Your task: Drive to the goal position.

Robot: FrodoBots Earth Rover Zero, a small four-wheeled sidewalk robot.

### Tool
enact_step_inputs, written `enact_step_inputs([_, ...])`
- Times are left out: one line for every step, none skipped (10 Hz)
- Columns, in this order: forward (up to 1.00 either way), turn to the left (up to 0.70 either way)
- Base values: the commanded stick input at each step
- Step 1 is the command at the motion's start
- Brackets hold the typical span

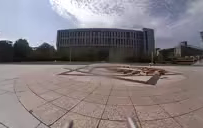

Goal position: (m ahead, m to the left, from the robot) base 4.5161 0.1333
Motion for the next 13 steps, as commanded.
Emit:
enact_step_inputs([0.70,0.00])
enact_step_inputs([0.70,0.00])
enact_step_inputs([0.70,0.00])
enact_step_inputs([0.70,0.00])
enact_step_inputs([0.70,0.00])
enact_step_inputs([0.70,0.00])
enact_step_inputs([0.70,0.00])
enact_step_inputs([0.70,0.00])
enact_step_inputs([0.70,0.00])
enact_step_inputs([0.70,0.00])
enact_step_inputs([0.70,0.00])
enact_step_inputs([0.70,0.00])
enact_step_inputs([0.70,0.00])
